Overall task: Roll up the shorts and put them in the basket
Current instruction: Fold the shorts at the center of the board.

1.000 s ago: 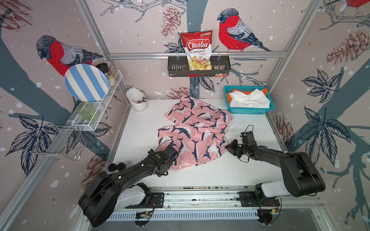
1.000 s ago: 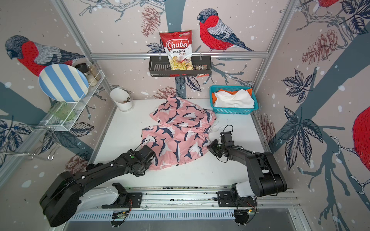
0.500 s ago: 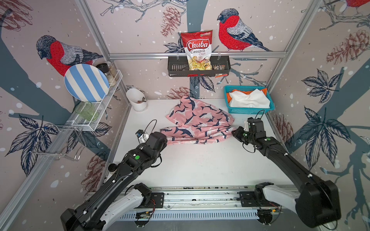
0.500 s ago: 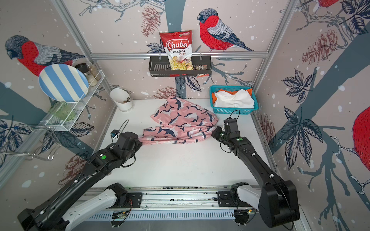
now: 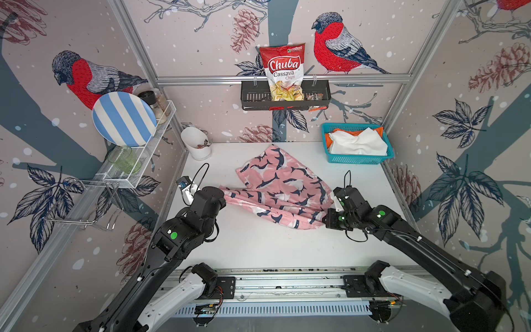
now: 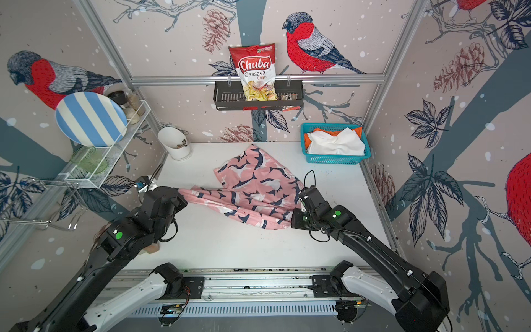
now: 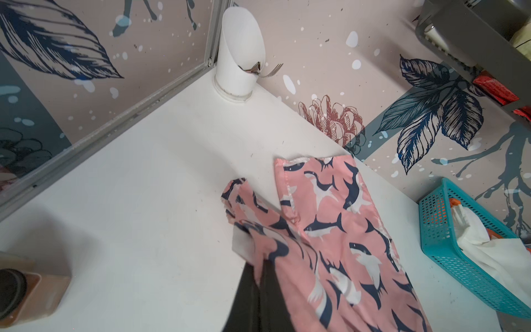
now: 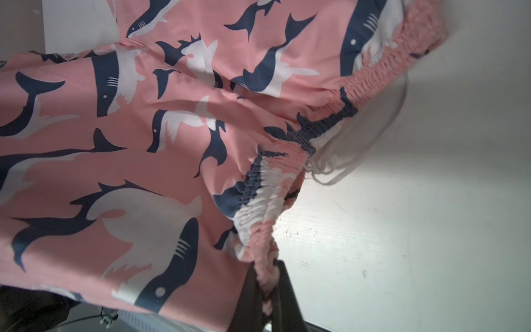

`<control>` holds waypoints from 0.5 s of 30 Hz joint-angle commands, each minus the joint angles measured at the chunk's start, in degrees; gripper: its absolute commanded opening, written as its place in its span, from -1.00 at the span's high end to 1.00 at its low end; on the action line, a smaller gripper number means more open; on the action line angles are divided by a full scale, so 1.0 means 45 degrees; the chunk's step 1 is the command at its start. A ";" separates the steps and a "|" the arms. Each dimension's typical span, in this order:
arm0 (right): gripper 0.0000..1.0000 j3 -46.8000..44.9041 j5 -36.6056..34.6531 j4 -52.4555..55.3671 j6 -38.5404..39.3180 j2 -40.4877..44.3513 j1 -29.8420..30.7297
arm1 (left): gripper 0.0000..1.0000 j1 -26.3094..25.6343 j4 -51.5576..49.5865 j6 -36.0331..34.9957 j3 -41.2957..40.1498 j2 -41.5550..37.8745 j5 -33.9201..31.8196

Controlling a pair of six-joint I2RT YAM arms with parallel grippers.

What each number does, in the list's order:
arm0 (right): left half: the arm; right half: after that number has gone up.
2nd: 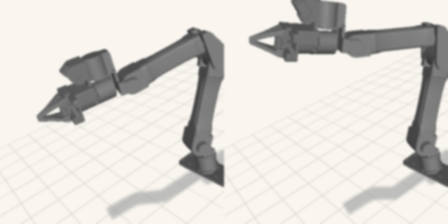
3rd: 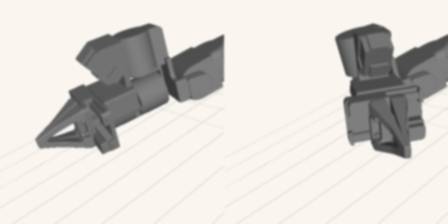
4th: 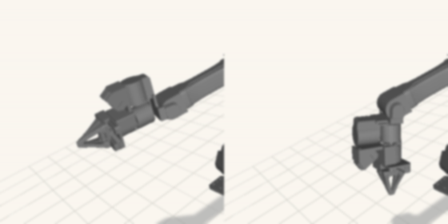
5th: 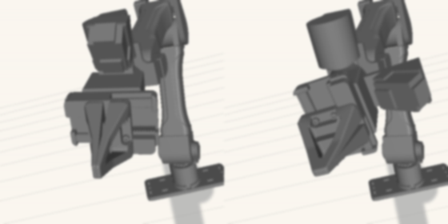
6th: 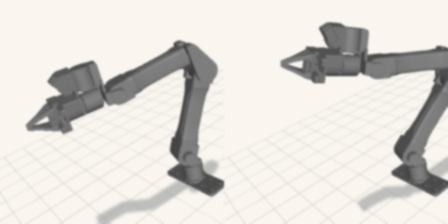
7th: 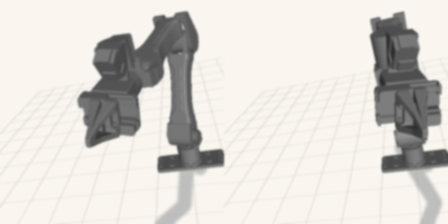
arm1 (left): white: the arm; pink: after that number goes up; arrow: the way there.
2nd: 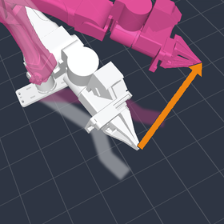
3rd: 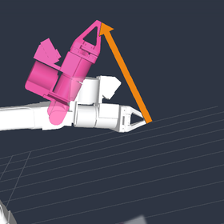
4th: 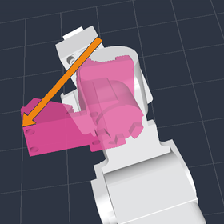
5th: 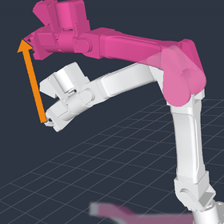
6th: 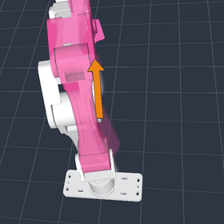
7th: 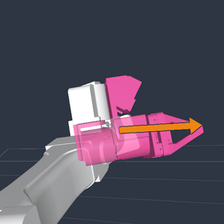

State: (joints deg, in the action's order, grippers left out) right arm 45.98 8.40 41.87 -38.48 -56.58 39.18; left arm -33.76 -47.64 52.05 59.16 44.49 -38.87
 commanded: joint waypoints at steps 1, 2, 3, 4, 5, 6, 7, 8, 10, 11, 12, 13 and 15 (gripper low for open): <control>1.00 -0.0310 0.0818 -0.0852 -0.1083 0.0116 0.0202 | 1.00 0.0173 0.1568 -0.2077 0.0214 0.0728 -0.1126; 1.00 -0.0439 0.0866 -0.1398 -0.1296 -0.0006 0.0147 | 1.00 0.0230 0.2069 -0.2595 0.0396 0.1182 -0.1204; 1.00 -0.0490 0.0935 -0.1831 -0.1421 -0.0250 -0.0003 | 1.00 0.0283 0.2709 -0.3127 0.0566 0.1653 -0.1135; 1.00 -0.0450 0.1050 -0.2181 -0.1404 -0.0524 -0.0231 | 1.00 0.0328 0.3440 -0.3830 0.0693 0.2031 -0.0952; 1.00 -0.0335 0.1171 -0.2472 -0.1354 -0.0865 -0.0561 | 1.00 0.0418 0.4389 -0.4570 0.0802 0.2536 -0.0640; 1.00 -0.0182 0.1219 -0.2703 -0.1351 -0.1215 -0.0967 | 1.00 0.0600 0.5126 -0.5016 0.1042 0.3145 -0.0272; 1.00 -0.0081 0.1234 -0.2974 -0.1334 -0.1473 -0.1316 | 1.00 0.0817 0.5585 -0.5277 0.1363 0.3741 0.0084; 1.00 -0.0019 0.1114 -0.3410 -0.1329 -0.1729 -0.1690 | 1.00 0.1077 0.5988 -0.5508 0.1821 0.4455 0.0593; 1.00 -0.0005 0.0958 -0.4293 -0.1370 -0.2065 -0.2504 | 1.00 0.1406 0.6532 -0.5853 0.2732 0.6029 0.1157; 1.00 -0.0036 0.0938 -0.4778 -0.1418 -0.2241 -0.2947 | 1.00 0.1555 0.6977 -0.6153 0.3154 0.6808 0.1514; 1.00 -0.0046 0.1028 -0.5254 -0.1410 -0.2439 -0.3387 | 1.00 0.1687 0.7438 -0.6435 0.3538 0.7578 0.1970; 1.00 -0.0053 0.1060 -0.5690 -0.1377 -0.2679 -0.3757 | 1.00 0.1775 0.7739 -0.6636 0.4011 0.8326 0.2319; 1.00 0.0087 0.0969 -0.6158 -0.1205 -0.3198 -0.4481 | 1.00 0.1874 0.8193 -0.6873 0.4932 0.9694 0.2807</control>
State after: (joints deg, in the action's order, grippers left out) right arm 45.56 13.06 21.61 -43.86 -69.06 21.71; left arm -25.96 -18.72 26.00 77.82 83.11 -31.55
